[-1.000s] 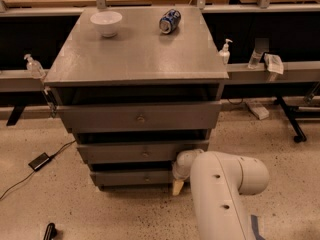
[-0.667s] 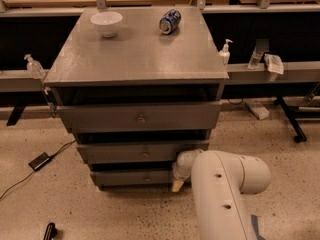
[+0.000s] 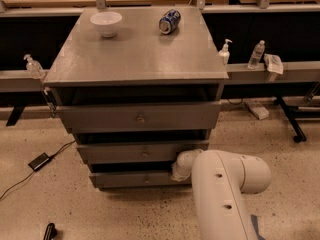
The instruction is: Open bottom drawer
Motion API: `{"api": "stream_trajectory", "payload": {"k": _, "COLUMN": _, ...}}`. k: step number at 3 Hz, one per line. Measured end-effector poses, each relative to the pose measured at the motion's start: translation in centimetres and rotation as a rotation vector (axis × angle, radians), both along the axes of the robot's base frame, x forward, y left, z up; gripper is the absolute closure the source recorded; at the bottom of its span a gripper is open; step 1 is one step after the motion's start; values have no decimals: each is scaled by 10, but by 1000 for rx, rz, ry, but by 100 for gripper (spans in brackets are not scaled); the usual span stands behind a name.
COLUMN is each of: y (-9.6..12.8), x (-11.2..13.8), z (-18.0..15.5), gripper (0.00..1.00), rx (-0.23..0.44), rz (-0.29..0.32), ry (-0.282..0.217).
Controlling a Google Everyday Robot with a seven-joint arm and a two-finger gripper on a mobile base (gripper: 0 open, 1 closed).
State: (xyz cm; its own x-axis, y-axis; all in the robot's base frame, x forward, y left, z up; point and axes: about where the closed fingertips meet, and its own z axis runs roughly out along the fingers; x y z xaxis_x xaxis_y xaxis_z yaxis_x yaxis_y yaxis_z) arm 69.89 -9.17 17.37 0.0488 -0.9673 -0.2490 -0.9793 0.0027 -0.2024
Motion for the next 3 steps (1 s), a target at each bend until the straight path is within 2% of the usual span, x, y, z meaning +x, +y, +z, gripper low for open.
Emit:
{"api": "stream_trajectory", "payload": {"k": 1, "y": 2, "x": -24, "z": -1, "gripper": 100, "rx": 9, "rz": 26, "ry": 32}}
{"api": "stream_trajectory", "payload": {"k": 3, "y": 3, "x": -32, "z": -1, "gripper": 100, "rx": 15, "rz": 36, "ry": 44}}
